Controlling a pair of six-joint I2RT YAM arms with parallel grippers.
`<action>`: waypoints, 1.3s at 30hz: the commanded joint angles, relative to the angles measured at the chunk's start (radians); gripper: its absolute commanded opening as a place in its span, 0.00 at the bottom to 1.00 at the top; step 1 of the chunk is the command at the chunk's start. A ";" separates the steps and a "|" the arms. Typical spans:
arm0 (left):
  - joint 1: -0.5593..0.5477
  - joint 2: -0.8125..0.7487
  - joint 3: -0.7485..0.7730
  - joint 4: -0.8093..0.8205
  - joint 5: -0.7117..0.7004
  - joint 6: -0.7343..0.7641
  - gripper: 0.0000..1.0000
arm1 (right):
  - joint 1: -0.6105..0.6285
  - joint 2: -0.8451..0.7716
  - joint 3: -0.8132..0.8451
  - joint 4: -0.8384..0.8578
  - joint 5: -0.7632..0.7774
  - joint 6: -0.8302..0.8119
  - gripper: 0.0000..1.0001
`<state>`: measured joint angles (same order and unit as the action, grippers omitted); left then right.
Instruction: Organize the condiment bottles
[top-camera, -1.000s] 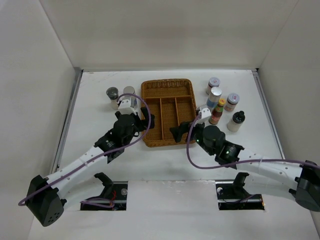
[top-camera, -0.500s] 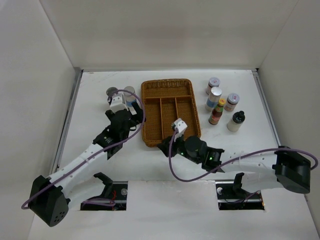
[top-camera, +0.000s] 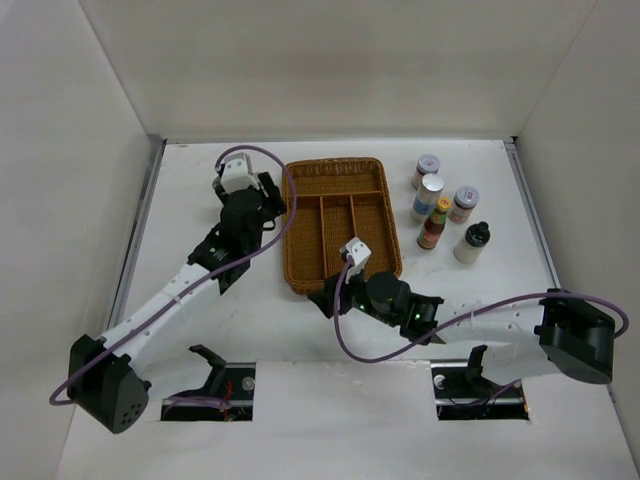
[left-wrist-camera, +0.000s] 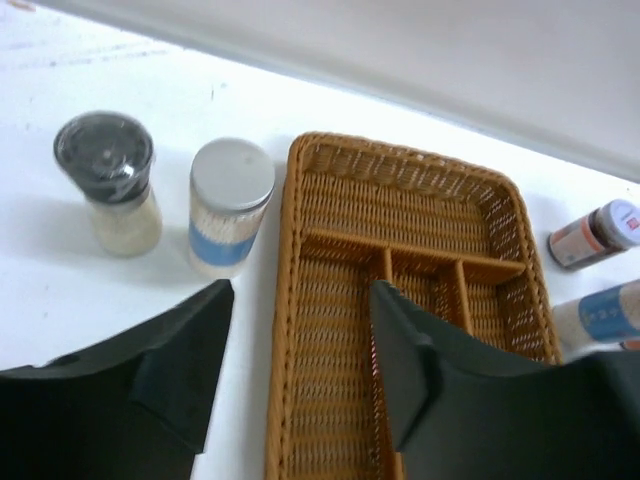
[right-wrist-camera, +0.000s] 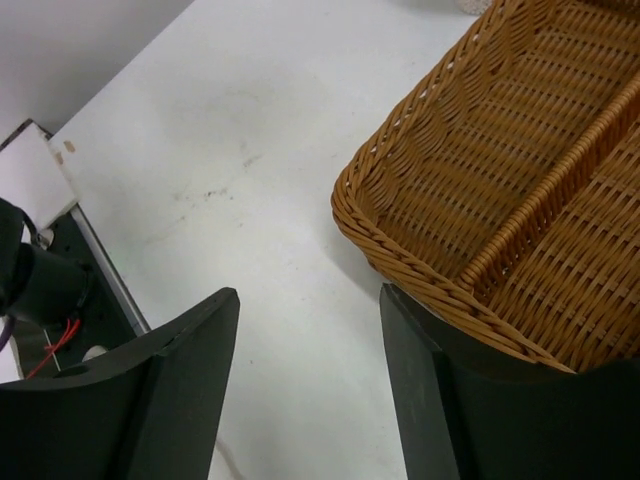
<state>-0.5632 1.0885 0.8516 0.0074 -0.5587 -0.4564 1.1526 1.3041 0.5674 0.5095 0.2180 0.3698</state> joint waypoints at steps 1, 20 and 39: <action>0.009 0.074 0.116 -0.010 -0.014 0.061 0.65 | -0.008 0.011 -0.009 0.072 0.001 -0.003 0.67; 0.147 0.401 0.260 -0.037 -0.076 0.059 0.86 | -0.029 0.021 -0.047 0.159 -0.248 -0.008 0.32; 0.197 0.626 0.374 0.071 -0.029 0.102 0.84 | -0.014 0.100 -0.018 0.159 -0.276 -0.014 0.77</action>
<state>-0.3798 1.7050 1.1625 0.0010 -0.6125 -0.3721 1.1278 1.4010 0.5152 0.6048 -0.0402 0.3614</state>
